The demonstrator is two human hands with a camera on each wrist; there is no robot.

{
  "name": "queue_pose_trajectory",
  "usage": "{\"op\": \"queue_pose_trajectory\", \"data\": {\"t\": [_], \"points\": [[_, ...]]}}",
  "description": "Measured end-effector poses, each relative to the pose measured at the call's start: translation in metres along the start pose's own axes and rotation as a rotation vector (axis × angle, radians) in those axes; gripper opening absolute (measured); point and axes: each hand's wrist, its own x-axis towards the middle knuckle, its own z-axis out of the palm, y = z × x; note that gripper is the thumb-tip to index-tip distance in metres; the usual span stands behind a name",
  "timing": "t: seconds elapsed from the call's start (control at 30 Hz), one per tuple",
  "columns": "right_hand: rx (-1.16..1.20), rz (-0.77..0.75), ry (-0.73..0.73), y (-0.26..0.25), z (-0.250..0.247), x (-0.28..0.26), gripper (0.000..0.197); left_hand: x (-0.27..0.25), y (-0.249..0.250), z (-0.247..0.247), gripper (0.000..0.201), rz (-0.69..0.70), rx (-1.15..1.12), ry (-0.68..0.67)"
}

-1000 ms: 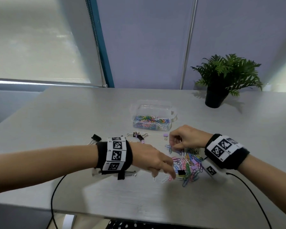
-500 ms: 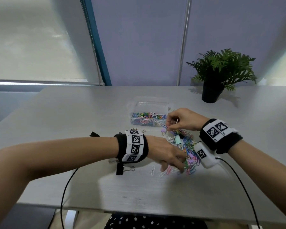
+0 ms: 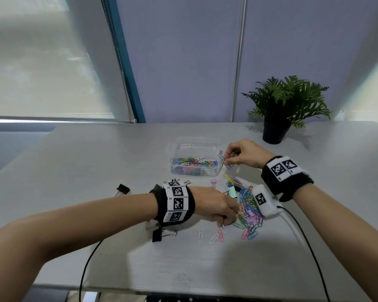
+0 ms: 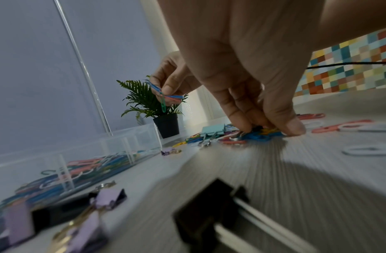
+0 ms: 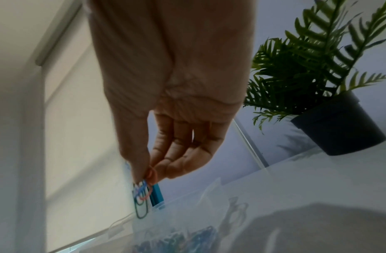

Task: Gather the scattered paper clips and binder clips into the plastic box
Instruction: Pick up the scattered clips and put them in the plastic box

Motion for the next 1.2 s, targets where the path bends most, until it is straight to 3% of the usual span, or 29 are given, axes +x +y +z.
{"op": "queue_pose_trajectory", "data": {"t": [0.17, 0.27, 0.43, 0.57, 0.7, 0.9, 1.03, 1.2], "points": [[0.086, -0.009, 0.044, -0.019, 0.008, 0.024, 0.020, -0.012, 0.011, 0.010, 0.009, -0.053, 0.049, 0.054], [0.128, -0.002, 0.037, -0.029, 0.013, 0.042, 0.016, -0.015, 0.021, 0.014, 0.015, -0.144, 0.089, 0.013], [-0.066, -0.018, 0.028, -0.042, 0.021, 0.073, 0.015, -0.011, 0.029, 0.005, 0.022, -0.309, 0.004, -0.078], [-0.213, -0.022, -0.058, -0.047, 0.030, 0.085, 0.008, -0.012, 0.029, 0.002, 0.023, -0.337, -0.058, -0.135], [-0.329, -0.070, -0.075, -0.049, 0.026, 0.074, 0.010, -0.016, 0.024, 0.002, 0.020, -0.367, -0.172, -0.154], [-0.469, -0.111, -0.127, -0.031, 0.000, 0.014, 0.018, -0.040, 0.003, -0.016, 0.014, -0.424, -0.260, -0.164], [-0.586, 0.011, -0.212, -0.003, -0.010, -0.043, 0.041, -0.071, -0.041, -0.063, 0.014, -0.613, -0.142, 0.013], [-0.644, 0.177, -0.401, 0.025, 0.006, -0.091, 0.102, -0.079, -0.103, -0.083, 0.014, -0.865, -0.069, 0.080]]}}
